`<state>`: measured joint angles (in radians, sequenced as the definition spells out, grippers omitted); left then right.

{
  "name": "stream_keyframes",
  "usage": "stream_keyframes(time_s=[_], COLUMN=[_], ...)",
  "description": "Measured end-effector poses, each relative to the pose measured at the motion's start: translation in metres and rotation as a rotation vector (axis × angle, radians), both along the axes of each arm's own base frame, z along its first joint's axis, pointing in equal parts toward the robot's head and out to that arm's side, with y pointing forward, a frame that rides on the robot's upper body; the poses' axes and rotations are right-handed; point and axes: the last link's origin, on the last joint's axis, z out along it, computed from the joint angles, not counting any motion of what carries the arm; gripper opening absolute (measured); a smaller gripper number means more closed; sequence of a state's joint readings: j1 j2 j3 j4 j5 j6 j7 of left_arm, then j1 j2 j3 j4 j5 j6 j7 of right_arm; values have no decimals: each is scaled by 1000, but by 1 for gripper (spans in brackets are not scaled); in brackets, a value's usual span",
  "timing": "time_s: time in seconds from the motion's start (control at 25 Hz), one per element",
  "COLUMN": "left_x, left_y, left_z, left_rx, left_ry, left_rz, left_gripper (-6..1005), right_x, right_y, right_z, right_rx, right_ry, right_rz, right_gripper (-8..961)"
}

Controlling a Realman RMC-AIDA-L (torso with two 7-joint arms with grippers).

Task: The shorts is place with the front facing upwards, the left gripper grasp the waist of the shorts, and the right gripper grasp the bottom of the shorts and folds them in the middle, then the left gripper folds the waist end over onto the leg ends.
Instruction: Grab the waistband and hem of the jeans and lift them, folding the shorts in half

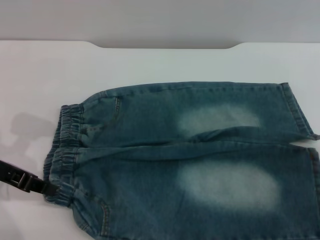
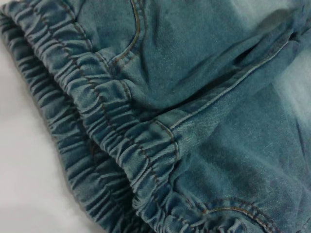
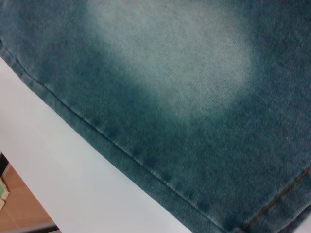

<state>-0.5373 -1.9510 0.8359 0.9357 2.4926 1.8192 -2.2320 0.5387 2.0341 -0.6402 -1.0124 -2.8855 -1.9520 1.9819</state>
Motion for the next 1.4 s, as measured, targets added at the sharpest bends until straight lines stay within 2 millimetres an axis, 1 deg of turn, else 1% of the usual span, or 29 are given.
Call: stream_keyframes(time_s=[0.48,0.8,1.16,1.4], left_x=[0,1,3,3], left_y=[0,0,1,1], left_z=[0,-1,-3,-3], left_rx=[-1,-2,-7,-6], left_ry=[-1,-2,-6,-6], left_rz=[-1,-5,-14,-15], left_gripper=[35,35,35,35], right_x=[3,3,-5,-7], right_y=[-2,0,9,10], right_z=[0,-1,-4,-7], right_rx=[-12,-3,-5,-15], right_ry=[-21,-26,-18,-12], right_rz=[-15,-9,18,20], right_gripper=[409,409,408,408])
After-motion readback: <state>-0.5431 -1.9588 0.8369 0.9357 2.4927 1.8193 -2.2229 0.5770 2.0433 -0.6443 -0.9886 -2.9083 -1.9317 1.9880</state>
